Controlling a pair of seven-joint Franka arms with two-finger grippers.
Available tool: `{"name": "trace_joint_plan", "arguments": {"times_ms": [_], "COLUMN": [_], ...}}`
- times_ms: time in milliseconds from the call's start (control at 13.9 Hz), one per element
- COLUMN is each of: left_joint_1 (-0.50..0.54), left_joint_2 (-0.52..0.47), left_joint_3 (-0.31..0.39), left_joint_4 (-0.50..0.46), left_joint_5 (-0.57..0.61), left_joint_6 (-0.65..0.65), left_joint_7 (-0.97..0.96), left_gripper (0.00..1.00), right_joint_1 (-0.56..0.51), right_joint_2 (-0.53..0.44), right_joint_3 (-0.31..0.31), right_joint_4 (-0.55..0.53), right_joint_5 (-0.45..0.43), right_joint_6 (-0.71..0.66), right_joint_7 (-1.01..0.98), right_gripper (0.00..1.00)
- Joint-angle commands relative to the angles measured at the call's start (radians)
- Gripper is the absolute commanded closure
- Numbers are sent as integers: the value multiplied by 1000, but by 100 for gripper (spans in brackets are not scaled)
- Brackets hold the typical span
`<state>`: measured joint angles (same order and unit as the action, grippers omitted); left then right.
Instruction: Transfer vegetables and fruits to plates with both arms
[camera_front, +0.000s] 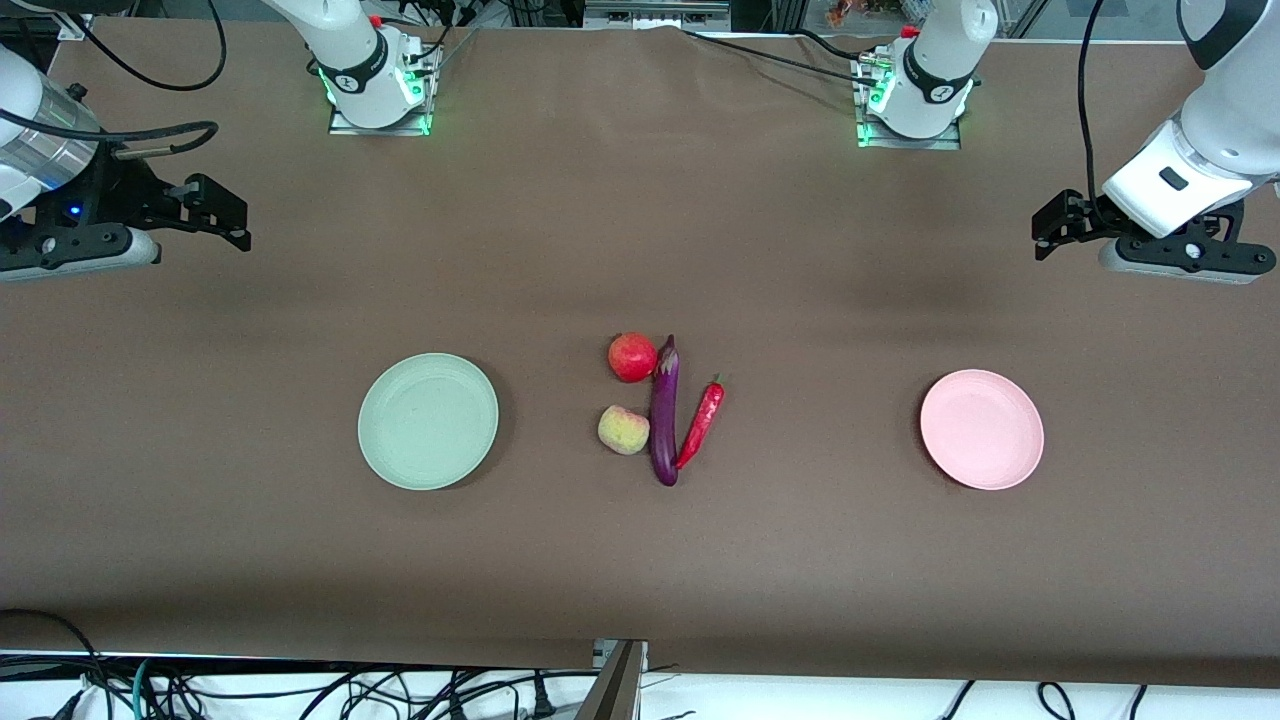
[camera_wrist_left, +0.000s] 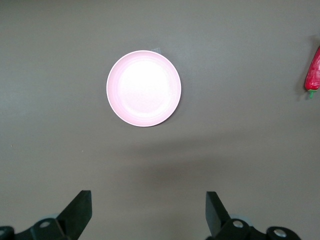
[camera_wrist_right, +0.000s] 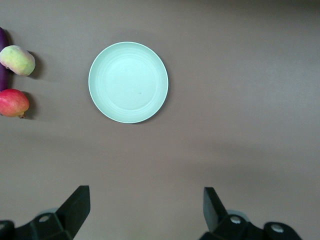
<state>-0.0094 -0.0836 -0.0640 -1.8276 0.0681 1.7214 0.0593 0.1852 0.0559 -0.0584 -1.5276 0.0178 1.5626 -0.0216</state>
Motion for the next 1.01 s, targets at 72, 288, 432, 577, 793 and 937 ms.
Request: {"name": "trace_joint_plan", "arguments": {"times_ms": [72,288,432,577,793,937], "left_joint_1": [6,6,5,-1,-4,-1], "left_joint_2": [8,10,10,13,13,21], "left_joint_3": [4,1,3,-5,-5,-5], "left_joint_4": [33,34,37,39,38,37], "left_joint_5": [-34,-34,-34,-27,-27,-27], "left_joint_6": [-31,-40,-40,-45,-62,-78], "left_joint_7": [17,17,16,4,-1,1], "left_gripper": [0,0,0,0,0,0], "right_joint_1": [-1,8,3,5,8,7], "right_joint_2": [-14,-14,-16,-16,-16,-16], "right_joint_3": [2,9,3,8,12,11], "right_joint_4": [-14,-9,-12,-13,-13,-13], "right_joint_5": [-12,-12,-4,-7,-7,-6], "right_joint_6": [8,11,-7,-4,-3,-7], "right_joint_7": [2,3,-4,2,3,3], "right_gripper": [0,0,0,0,0,0]}}
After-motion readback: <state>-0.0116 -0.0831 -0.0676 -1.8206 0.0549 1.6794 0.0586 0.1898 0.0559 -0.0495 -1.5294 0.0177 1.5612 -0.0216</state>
